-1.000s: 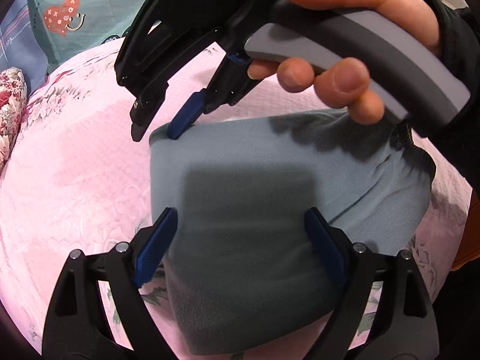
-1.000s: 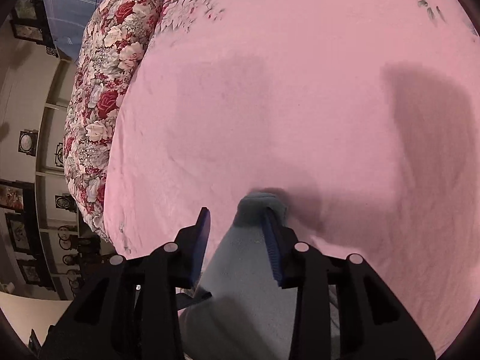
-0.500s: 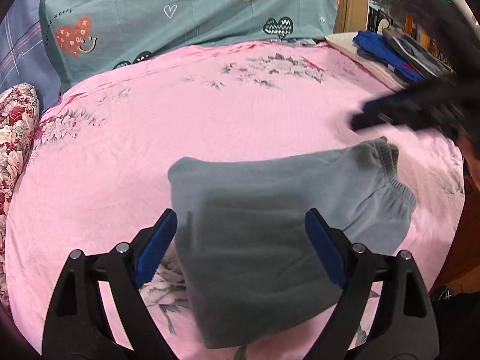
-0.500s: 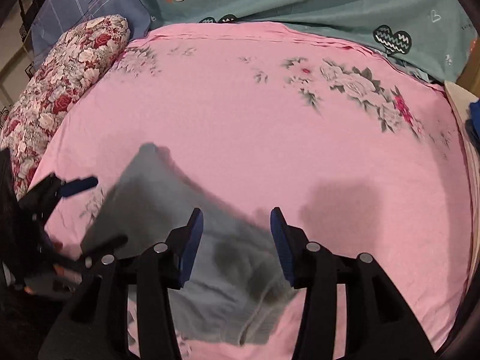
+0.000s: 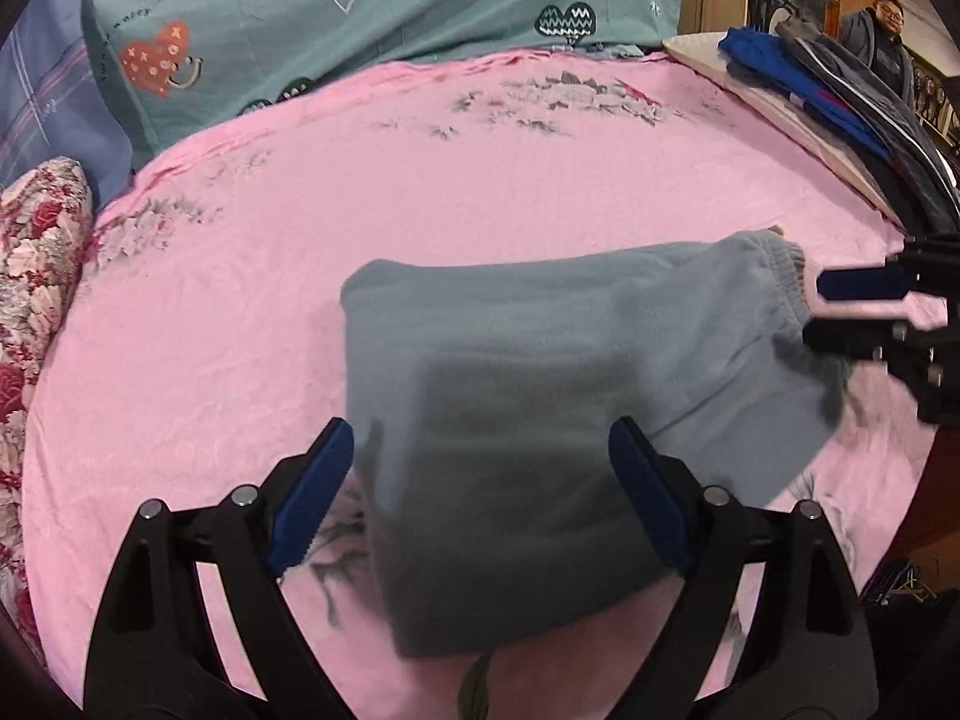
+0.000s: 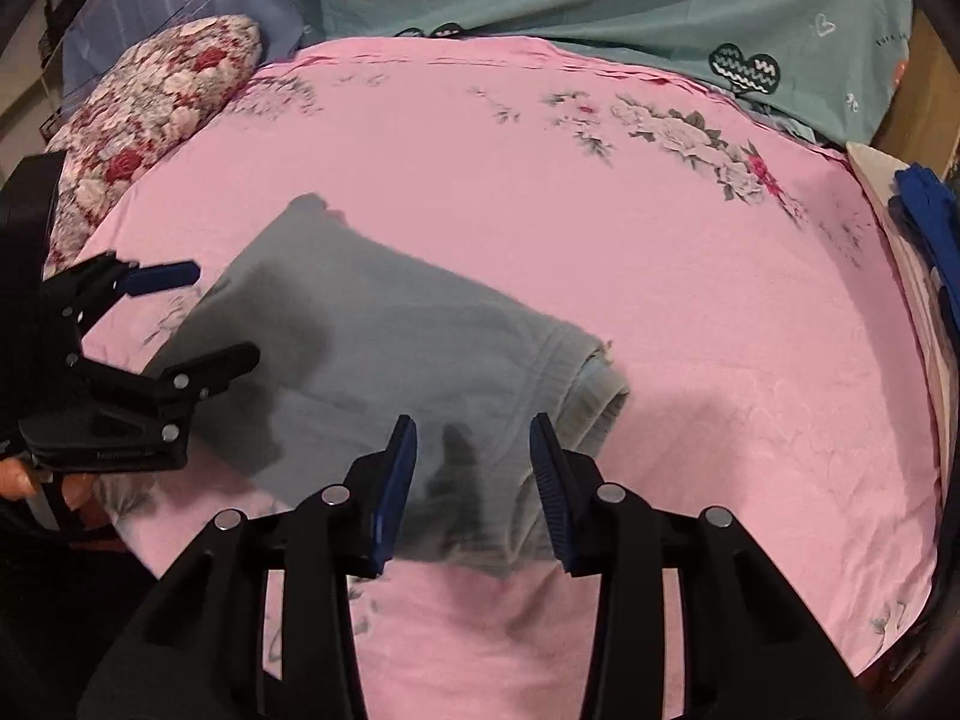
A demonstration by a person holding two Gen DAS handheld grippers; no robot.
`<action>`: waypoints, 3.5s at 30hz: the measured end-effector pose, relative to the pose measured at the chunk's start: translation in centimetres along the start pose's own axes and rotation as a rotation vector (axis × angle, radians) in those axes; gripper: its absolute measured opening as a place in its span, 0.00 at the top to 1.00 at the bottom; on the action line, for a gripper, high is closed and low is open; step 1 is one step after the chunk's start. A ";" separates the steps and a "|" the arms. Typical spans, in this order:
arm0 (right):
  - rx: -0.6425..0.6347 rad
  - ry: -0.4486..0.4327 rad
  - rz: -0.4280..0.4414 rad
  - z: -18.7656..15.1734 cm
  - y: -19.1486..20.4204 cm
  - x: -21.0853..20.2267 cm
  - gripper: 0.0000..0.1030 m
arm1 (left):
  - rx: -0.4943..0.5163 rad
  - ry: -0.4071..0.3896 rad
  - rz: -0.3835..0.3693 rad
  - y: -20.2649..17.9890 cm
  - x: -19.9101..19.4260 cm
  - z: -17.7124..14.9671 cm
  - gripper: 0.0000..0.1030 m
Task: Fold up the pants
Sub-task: 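Open the right gripper and lift it away from the folded bundle, then grasp the grey bundle with both grippers, left on the fabric, right on the cuffs, then lift the grey bundle with both grippers and carry it across the sheet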
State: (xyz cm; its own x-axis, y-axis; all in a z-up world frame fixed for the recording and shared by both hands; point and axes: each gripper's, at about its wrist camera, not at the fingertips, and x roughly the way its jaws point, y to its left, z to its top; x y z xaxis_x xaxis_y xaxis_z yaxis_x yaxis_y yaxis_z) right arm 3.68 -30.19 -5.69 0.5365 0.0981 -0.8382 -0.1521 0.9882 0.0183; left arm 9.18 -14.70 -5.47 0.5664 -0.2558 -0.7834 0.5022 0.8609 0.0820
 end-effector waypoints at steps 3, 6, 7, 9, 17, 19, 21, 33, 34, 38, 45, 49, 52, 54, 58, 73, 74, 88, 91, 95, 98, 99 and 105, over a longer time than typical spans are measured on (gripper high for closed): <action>-0.042 0.075 -0.035 -1.7 1.1 1.8 0.61 | 0.023 0.060 0.035 0.0 1.1 -1.1 0.13; -0.041 0.070 -0.041 -2.3 1.3 2.5 0.60 | -0.026 0.088 0.014 1.0 2.3 -1.6 0.06; -0.034 0.068 -0.037 -2.2 1.2 2.3 0.60 | -0.041 0.091 0.002 1.2 2.1 -1.6 0.06; -0.012 0.060 -0.018 -2.0 0.8 1.7 0.61 | -0.027 0.081 0.007 1.1 1.4 -1.5 0.08; 0.314 -0.018 0.187 -2.3 -8.3 -0.8 0.44 | -0.093 -0.039 -0.060 6.0 -1.9 0.5 0.08; 0.351 -0.007 0.230 -2.5 -9.4 0.3 0.44 | -0.110 -0.022 -0.038 7.6 -0.8 0.5 0.08; 0.354 0.004 0.229 -2.4 -9.5 1.3 0.44 | -0.138 0.020 -0.032 8.9 0.9 0.4 0.08; 0.264 0.054 0.271 -0.6 -6.0 4.9 0.56 | -0.124 0.127 -0.196 5.0 5.7 0.9 0.18; 0.246 0.057 0.265 -0.6 -5.7 4.9 0.58 | -0.125 0.125 -0.231 5.1 5.6 1.0 0.33; 0.282 0.038 0.319 -0.7 -6.7 4.6 0.71 | -0.196 0.124 -0.293 6.5 5.4 1.3 0.67; 0.308 -0.011 0.380 -0.3 -6.9 2.7 0.74 | -0.283 0.116 -0.371 7.5 4.3 1.7 0.84; 0.263 0.000 0.333 0.3 -6.1 1.9 0.75 | -0.244 0.136 -0.300 6.7 4.3 1.7 0.83; 0.235 0.037 0.273 0.3 -5.3 2.8 0.75 | -0.198 0.141 -0.239 6.3 4.8 1.4 0.68; 0.233 0.040 0.263 0.0 -5.3 3.2 0.75 | -0.201 0.141 -0.186 6.4 5.2 1.3 0.35; 0.265 0.030 0.297 -0.3 -6.0 3.4 0.75 | -0.220 0.124 -0.248 6.8 5.6 1.1 0.68; 0.203 -0.129 0.352 7.2 -6.0 -1.9 0.77 | -0.305 0.010 -0.357 8.9 0.3 6.6 0.85; 0.185 -0.137 0.349 8.9 -5.8 -2.0 0.77 | -0.316 -0.004 -0.352 9.6 0.1 7.8 0.85; 0.297 0.200 0.474 11.1 -2.2 9.1 0.77 | -0.375 0.115 -0.232 16.9 5.9 8.1 0.84; 0.316 0.172 0.493 11.4 -0.4 7.0 0.77 | -0.344 0.123 -0.227 17.1 6.3 8.0 0.83; 0.271 0.198 0.240 10.8 -0.1 7.0 0.61 | -0.318 0.120 -0.227 16.9 6.9 7.8 0.80; 0.284 0.210 0.190 9.7 -0.8 7.4 0.53 | -0.315 0.116 -0.226 17.2 7.2 7.2 0.77; 0.306 0.197 0.222 9.5 -1.1 7.4 0.52 | -0.319 0.112 -0.222 17.4 7.2 6.9 0.75; 0.438 0.203 0.407 8.1 -2.6 10.2 0.49 | -0.292 0.056 -0.186 18.3 6.8 5.3 0.48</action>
State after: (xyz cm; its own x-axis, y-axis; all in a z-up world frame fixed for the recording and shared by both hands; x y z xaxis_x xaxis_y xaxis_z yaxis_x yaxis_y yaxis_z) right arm 16.25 -30.79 -9.92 0.3326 0.4948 -0.8028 0.0658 0.8370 0.5432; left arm 25.69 -3.04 -6.01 0.4420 -0.4022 -0.8018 0.3803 0.8936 -0.2386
